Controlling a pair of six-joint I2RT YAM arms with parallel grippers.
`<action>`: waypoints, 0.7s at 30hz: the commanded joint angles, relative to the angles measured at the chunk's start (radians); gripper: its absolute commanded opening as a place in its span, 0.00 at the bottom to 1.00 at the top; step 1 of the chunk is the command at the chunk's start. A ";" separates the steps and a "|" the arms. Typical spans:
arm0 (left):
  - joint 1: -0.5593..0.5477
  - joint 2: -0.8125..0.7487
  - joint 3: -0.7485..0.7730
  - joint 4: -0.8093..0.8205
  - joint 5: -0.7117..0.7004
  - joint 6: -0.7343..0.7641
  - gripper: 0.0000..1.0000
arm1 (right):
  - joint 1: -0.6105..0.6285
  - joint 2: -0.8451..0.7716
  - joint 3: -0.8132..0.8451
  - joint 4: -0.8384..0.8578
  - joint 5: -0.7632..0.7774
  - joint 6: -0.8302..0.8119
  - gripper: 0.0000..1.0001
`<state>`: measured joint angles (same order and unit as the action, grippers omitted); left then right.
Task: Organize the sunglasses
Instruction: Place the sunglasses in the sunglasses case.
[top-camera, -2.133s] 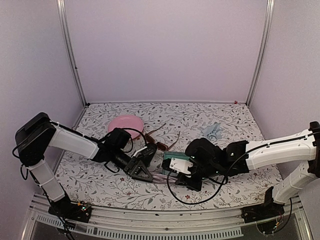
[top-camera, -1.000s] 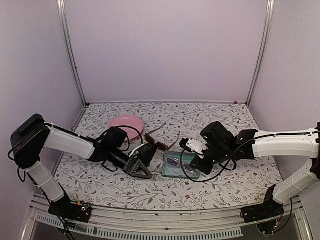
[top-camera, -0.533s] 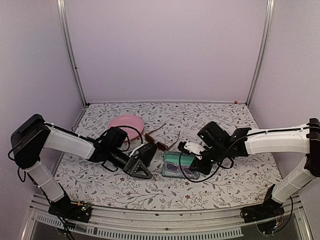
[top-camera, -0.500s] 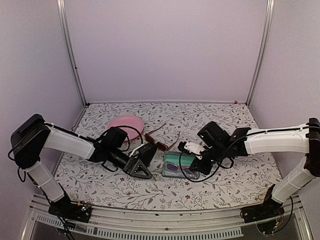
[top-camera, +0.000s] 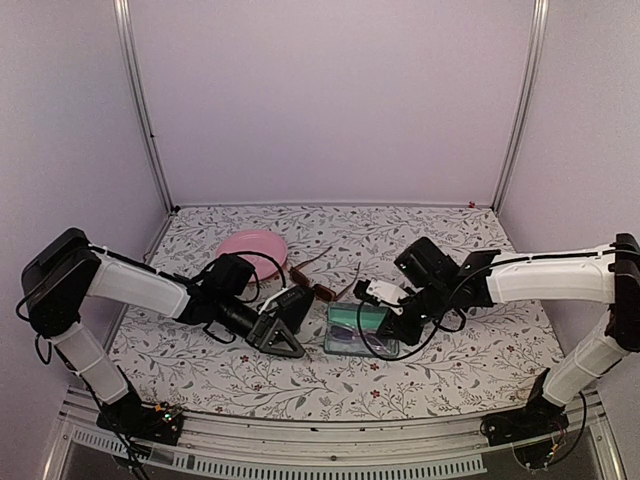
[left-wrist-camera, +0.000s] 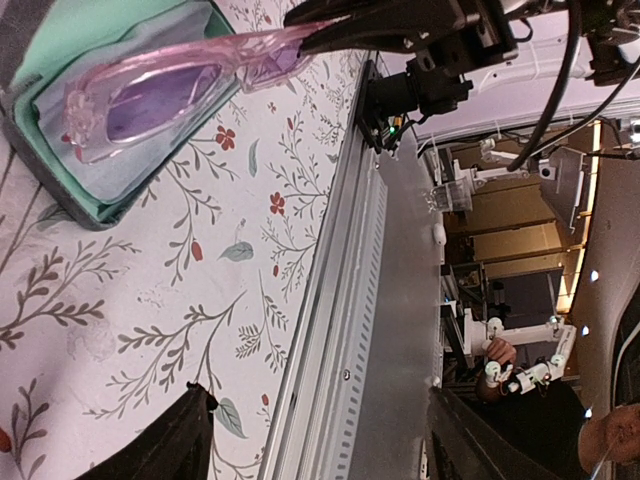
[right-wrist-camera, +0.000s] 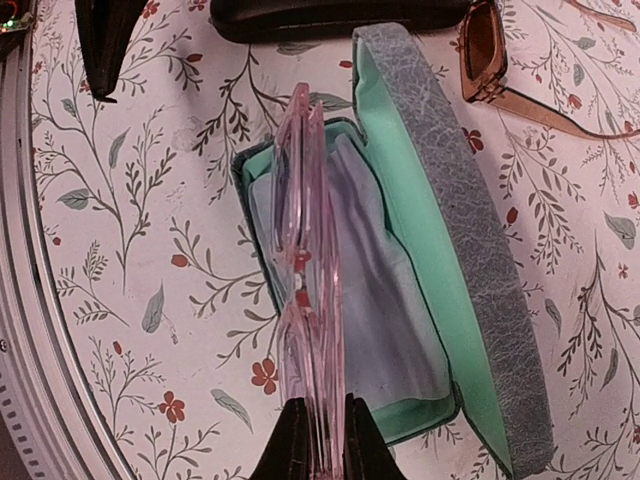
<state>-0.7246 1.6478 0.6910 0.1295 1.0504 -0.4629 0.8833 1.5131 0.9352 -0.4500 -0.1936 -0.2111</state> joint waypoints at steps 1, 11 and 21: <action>0.011 0.008 0.007 0.010 0.010 0.012 0.74 | -0.021 0.027 0.040 0.000 -0.021 -0.036 0.08; 0.011 0.015 0.008 0.011 0.010 0.012 0.74 | -0.038 0.059 0.047 -0.010 -0.049 -0.058 0.07; 0.011 0.025 0.015 0.013 0.013 0.012 0.74 | -0.059 0.085 0.050 -0.010 -0.070 -0.073 0.09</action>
<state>-0.7242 1.6550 0.6910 0.1310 1.0542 -0.4629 0.8398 1.5723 0.9569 -0.4580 -0.2470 -0.2722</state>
